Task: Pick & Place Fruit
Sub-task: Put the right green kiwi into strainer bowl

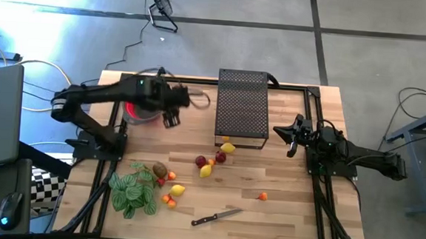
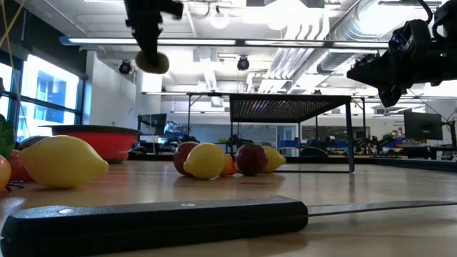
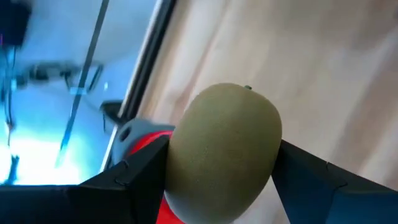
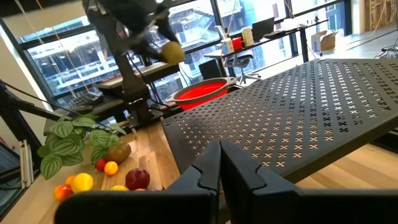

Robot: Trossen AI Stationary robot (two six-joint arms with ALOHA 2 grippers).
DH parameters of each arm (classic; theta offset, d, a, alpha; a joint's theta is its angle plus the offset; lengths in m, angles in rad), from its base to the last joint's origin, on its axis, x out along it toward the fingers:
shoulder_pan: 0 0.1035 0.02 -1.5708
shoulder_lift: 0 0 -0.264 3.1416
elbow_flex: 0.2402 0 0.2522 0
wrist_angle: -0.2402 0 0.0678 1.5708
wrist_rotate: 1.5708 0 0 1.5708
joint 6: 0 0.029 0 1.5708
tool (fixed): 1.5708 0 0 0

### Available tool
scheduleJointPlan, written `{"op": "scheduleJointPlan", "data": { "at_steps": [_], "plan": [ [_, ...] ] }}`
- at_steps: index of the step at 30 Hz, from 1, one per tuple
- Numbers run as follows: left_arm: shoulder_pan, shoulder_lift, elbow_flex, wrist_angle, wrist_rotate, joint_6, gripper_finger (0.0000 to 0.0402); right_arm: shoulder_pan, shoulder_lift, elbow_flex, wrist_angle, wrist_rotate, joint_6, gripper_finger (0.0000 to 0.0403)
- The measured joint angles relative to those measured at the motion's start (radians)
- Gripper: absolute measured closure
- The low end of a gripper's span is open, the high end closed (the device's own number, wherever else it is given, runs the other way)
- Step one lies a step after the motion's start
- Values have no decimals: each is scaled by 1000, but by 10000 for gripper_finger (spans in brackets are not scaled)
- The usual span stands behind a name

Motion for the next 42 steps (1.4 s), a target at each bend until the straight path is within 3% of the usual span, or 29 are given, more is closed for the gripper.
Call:
{"op": "scheduleJointPlan", "data": {
  "at_steps": [9, 17, 26, 34, 42],
  "plan": [
    [291, 0, 0, -38, 18, -95, 158, 0, 0, 0, 0, 0, 0, 401],
    [436, 0, -2, -93, 17, -207, 158, 0, 0, 0, 0, 0, 0, 401],
    [532, 0, -22, -93, 16, -256, 158, 0, 0, 0, 0, 0, 0, 401],
    [530, 1, -219, -76, 18, -294, 158, 0, 0, 0, 0, 0, 0, 401],
    [530, 1, -395, 110, 37, -316, 158, 0, 0, 0, 1, 3, 0, 401]
  ]
}}
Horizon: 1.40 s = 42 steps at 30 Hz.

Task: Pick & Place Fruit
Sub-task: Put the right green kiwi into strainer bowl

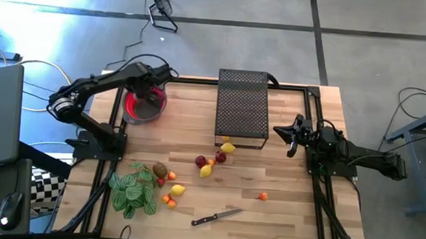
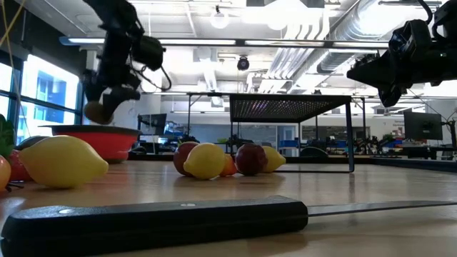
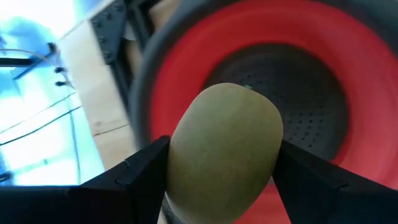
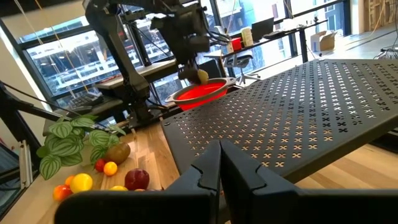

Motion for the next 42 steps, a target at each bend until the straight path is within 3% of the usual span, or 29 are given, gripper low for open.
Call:
{"op": "scheduleJointPlan", "data": {
  "at_steps": [4, 14, 22, 33, 42],
  "plan": [
    [0, 0, -67, 108, 50, 14, 158, 0, 0, 0, 0, 0, 0, 401],
    [0, 0, -141, 156, 52, 3, 158, 0, 0, 0, 0, 0, 0, 401],
    [0, -1, -186, 291, 53, 6, 158, 0, 0, 0, 0, 0, 0, 401],
    [0, -1, -189, 307, 53, 37, 157, 0, 0, 0, 0, 0, 0, 401],
    [0, -1, -189, 329, 51, 33, 80, 0, 0, 0, 0, 0, 0, 401]
  ]
}}
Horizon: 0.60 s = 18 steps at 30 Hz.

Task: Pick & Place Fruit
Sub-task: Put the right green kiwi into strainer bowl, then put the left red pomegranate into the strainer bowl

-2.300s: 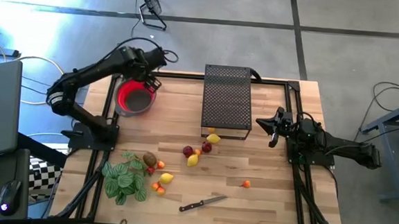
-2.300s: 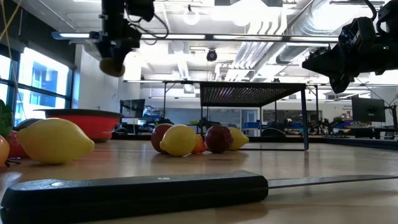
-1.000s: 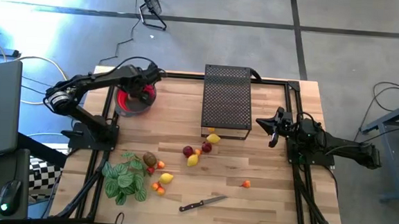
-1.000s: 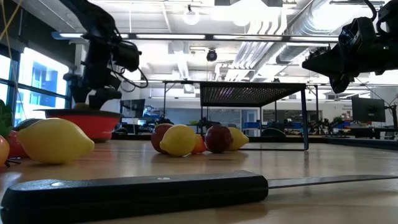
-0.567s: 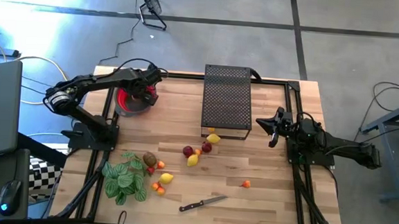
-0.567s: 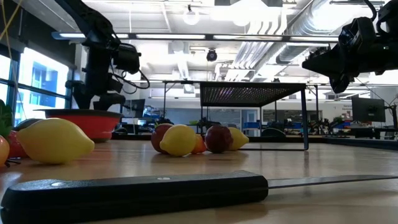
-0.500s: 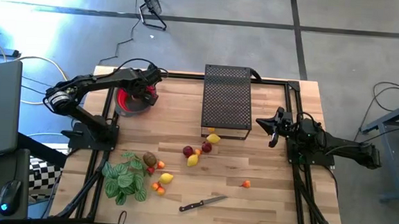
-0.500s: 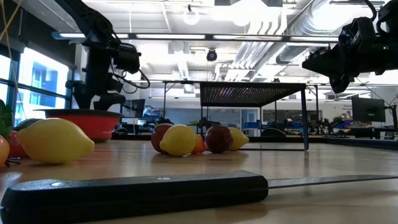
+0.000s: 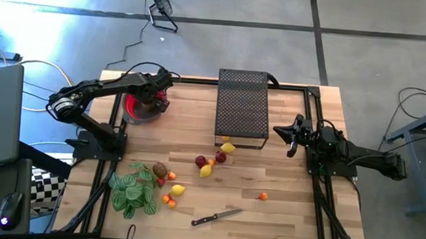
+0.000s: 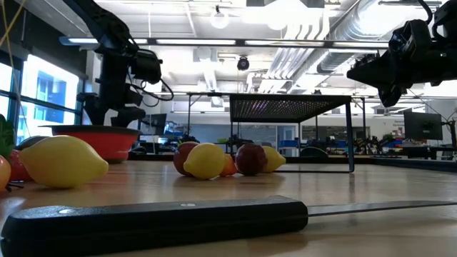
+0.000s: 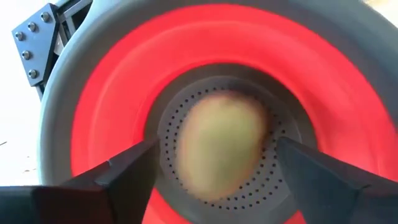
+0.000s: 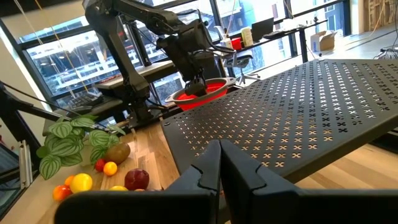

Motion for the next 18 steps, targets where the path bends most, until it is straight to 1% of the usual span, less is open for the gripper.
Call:
{"op": "scheduleJointPlan", "data": {
  "at_steps": [3, 7, 12, 18],
  "plan": [
    [0, 0, 0, 0, -6, 5, 62, 0, 0, 0, 0, 0, 0, 401],
    [0, 0, 0, -12, -7, 35, 63, 0, 0, 0, 0, 0, 0, 401],
    [0, 0, 0, -18, -7, 73, 92, 0, 0, 0, 0, 0, 0, 401],
    [0, 0, 2, -39, -7, 133, 147, 0, 0, 0, 0, 0, 0, 401]
  ]
}}
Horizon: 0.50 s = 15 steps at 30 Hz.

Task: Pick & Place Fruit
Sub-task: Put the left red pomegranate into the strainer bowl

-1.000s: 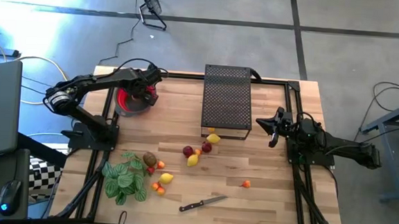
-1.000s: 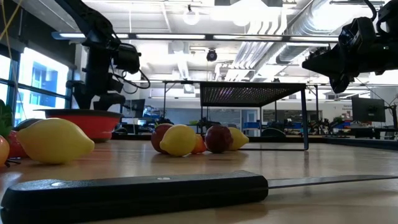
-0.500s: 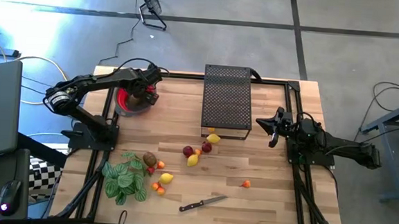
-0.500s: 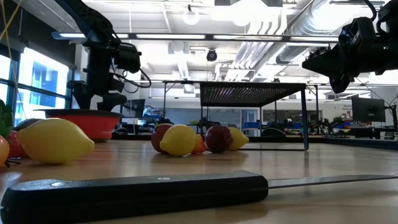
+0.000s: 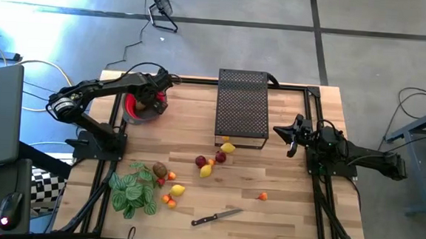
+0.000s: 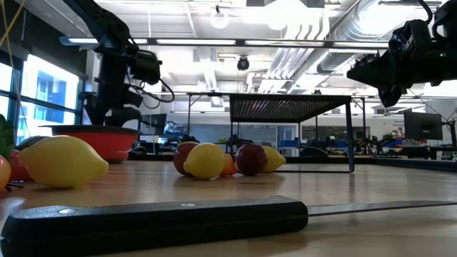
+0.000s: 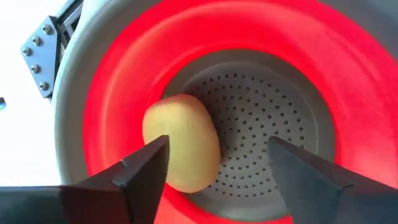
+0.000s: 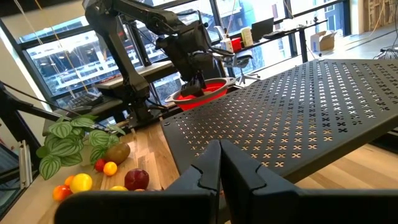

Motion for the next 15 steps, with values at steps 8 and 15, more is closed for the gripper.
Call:
{"op": "scheduleJointPlan", "data": {
  "at_steps": [8, 15],
  "plan": [
    [0, 0, 127, -97, 0, 60, 217, 0, 0, 0, 0, 2, 0, 401],
    [0, 0, 300, -161, 3, 136, 250, 0, 0, 0, 0, 3, 0, 401]
  ]
}}
